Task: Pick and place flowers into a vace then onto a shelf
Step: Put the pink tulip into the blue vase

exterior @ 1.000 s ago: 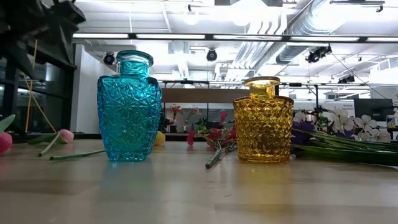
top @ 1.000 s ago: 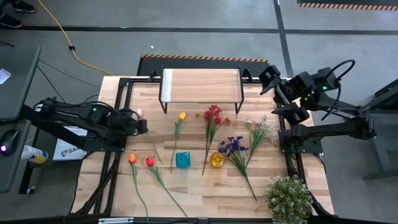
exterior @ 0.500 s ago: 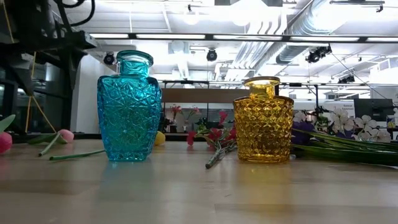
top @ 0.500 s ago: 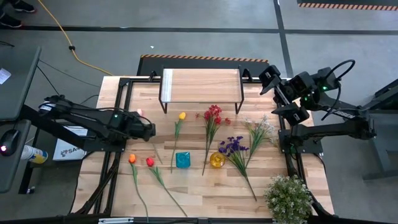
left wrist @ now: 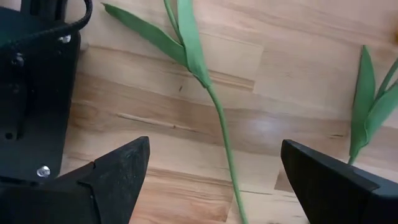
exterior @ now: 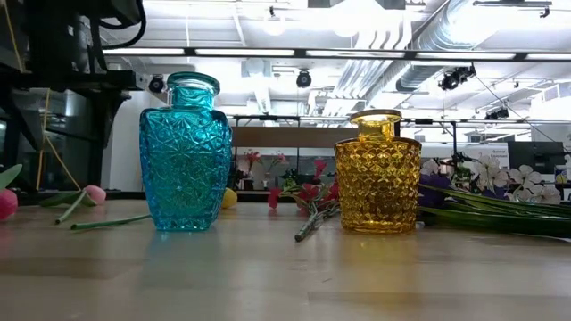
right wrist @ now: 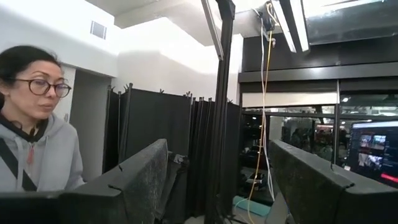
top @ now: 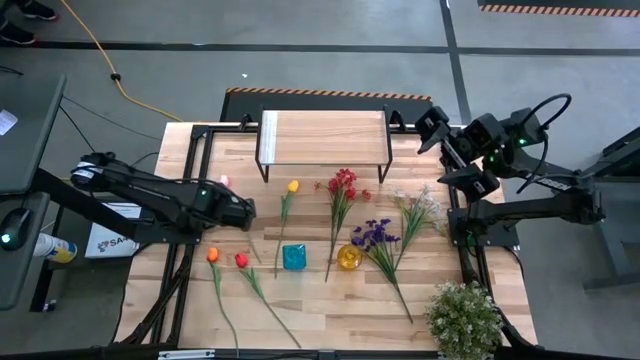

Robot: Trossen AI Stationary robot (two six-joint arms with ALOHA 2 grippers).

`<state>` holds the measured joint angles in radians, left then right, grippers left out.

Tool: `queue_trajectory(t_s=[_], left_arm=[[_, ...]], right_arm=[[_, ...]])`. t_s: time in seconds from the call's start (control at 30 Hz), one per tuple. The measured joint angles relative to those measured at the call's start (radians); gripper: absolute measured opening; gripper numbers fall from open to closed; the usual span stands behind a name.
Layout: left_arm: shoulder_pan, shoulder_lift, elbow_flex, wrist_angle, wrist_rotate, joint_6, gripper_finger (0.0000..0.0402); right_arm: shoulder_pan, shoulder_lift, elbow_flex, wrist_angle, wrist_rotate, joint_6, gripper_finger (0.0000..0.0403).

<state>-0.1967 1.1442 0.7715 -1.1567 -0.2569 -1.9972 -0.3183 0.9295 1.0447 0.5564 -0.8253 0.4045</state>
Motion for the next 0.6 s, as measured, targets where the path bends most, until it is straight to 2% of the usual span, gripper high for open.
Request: queue_trajectory(t_s=[0.13,0.33,0.6], left_arm=[[0.000,0.025,0.000,0.026,0.005,-0.029,0.0395],[0.000,0.075,0.000,0.083,0.076,-0.072,0.0395],[0.000,0.141,0.000,0.076,0.146,-0.094,0.0395]], right_arm=[[0.000,0.000,0.000,-0.002,0.000,0.016,0.0273],[0.000,0.000,0.000,-0.006,0.000,0.015,0.0273],[-0.029,0.000,0.000,-0.006,0.003,0.015,0.0273]])
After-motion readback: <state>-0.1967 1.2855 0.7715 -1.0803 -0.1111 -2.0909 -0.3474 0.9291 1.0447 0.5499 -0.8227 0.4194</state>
